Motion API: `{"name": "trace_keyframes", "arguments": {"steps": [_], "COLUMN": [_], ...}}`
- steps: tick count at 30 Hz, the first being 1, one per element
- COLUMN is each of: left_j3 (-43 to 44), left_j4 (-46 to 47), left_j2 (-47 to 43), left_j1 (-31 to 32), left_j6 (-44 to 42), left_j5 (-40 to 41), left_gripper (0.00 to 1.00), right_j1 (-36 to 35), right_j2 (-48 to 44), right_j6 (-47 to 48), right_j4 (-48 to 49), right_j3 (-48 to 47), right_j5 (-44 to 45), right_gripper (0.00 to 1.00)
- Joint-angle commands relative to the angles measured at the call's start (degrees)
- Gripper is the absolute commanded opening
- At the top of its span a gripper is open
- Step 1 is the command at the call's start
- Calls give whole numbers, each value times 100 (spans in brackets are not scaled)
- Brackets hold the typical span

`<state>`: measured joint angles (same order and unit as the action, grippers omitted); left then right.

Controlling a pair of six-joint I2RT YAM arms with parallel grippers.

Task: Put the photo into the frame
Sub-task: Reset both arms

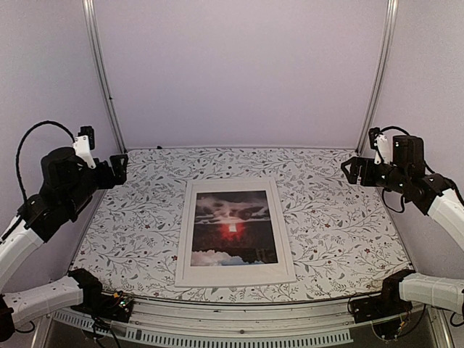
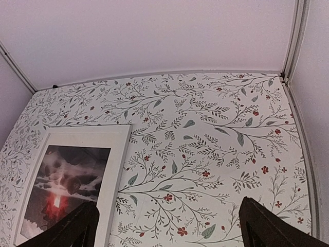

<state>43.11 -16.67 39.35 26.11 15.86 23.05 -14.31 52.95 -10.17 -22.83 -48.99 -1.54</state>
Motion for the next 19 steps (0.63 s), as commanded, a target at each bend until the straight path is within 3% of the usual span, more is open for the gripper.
{"name": "trace_keyframes", "arguments": {"steps": [1, 19], "left_j3": [-39, -65], "left_j4": [6, 23], "left_j2": [-47, -56], "left_j1": [-32, -28], "left_j6": [17, 56], "left_j5": [66, 44], "left_gripper": [100, 100], "right_j1": [-13, -19], "right_j2": [-56, -51], "right_j6": [67, 58], "right_j4": [130, 100], "right_j3": [92, 78], "right_j5": [126, 339], "right_gripper": [99, 99]}}
